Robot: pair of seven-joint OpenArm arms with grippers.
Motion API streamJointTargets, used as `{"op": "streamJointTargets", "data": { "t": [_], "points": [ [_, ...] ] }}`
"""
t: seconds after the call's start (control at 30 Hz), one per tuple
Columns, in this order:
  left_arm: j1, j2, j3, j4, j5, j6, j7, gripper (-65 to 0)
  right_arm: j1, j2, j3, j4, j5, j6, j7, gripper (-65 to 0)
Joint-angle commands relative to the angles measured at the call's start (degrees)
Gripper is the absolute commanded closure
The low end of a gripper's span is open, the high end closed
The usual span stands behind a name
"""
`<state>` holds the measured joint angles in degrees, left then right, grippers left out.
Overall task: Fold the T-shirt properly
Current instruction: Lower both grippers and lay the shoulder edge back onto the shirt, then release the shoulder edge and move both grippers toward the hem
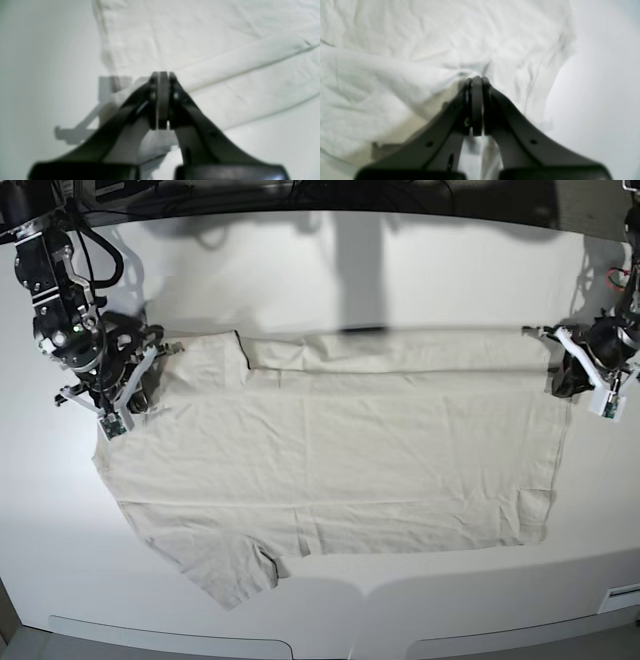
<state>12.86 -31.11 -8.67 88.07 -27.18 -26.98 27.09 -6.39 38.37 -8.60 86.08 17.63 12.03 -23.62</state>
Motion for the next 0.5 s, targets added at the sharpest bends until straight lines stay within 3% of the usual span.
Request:
{"op": "streamJointTargets", "data": {
  "t": [0.0,0.23,0.47],
  "points": [
    [-0.63,-0.42,-0.61,0.81,-0.98,0.15,-1.36,0.0,0.83,0.37,1.22,0.92,1.42,-0.50,0.17,0.0],
    [-0.63,4.00,-0.61,0.61,-0.74,3.39,-1.03,0.0,0.83,-3.06,5.64,0.90,5.35,-0.42,-5.27,0.0],
    [-0.63,4.81,-0.61,-4.74,0.09,3.39,-2.34,0.0,0.79,-4.42,5.64,-3.52,5.35,-0.22,-6.62,0.0]
  ]
}}
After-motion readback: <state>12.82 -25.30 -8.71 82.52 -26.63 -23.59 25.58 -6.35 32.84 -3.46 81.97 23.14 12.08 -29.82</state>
